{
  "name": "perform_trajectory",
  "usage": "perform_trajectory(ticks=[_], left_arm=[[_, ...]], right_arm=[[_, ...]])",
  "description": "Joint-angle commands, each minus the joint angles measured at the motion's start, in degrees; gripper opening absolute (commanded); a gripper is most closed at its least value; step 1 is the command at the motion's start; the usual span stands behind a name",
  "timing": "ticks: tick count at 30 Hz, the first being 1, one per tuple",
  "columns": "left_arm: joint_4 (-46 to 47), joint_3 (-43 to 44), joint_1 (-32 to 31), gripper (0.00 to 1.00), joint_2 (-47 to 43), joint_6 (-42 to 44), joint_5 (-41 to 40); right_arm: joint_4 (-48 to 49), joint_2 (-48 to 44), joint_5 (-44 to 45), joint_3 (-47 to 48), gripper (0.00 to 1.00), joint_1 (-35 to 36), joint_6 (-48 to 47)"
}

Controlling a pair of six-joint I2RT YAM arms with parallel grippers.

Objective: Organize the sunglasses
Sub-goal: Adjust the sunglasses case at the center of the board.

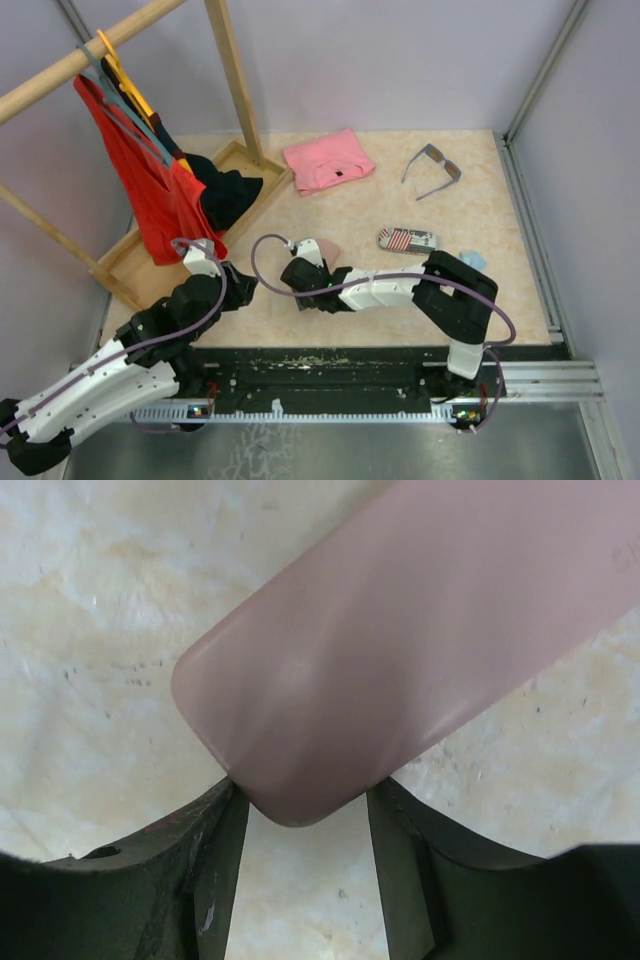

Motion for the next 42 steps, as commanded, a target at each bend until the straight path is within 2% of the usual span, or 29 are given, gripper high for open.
perform_trajectory(ticks=[1,6,14,21,25,28,32,37,40,42], left_arm=[[-1.6,0.4,0.0,0.53,-1.1,-0.3,-1.4],[-1.9,0.4,-0.1,0.53,-1.2,0.0,-1.5],[-2.3,0.9,0.0,0.53,-1.4,0.1,-1.2],[-2.3,1.0,0.0,0.54,-1.4,0.6,-1.4],[-1.7,0.8,-0.1,0.54,-1.1,1.1,-2.0],[-0.1,0.1,-0.1,0.55,-1.2,2.0,-2.7],[2.9,-0.2,-0.1,0.57,0.1,3.9,-1.7],[6.9,-0.3,-0.1,0.59,5.6,6.4,1.7],[9.4,-0.3,0.0,0.59,8.8,7.6,3.8],[11.4,-0.7,0.0,0.6,10.2,8.4,5.6]], right_arm=[[3.0,3.9,-1.3,3.7,0.5,-3.7,-3.7],[4.6,9.5,-4.1,10.1,0.51,-8.8,-9.4],[1.8,22.5,-5.6,26.7,0.52,-14.9,-17.0],[2.0,25.1,-8.4,32.3,0.56,-19.9,-21.7],[4.1,19.5,-13.1,29.4,0.57,-20.1,-24.0],[7.1,11.7,-16.5,23.6,0.58,-20.0,-23.9],[6.4,0.4,-16.7,16.5,0.58,-21.3,-21.5],[3.1,-11.7,-13.1,10.0,0.58,-28.4,-17.8],[0.1,-17.1,-8.8,6.8,0.58,-32.8,-17.7],[-2.4,-19.5,-9.0,5.5,0.58,-36.5,-18.2]])
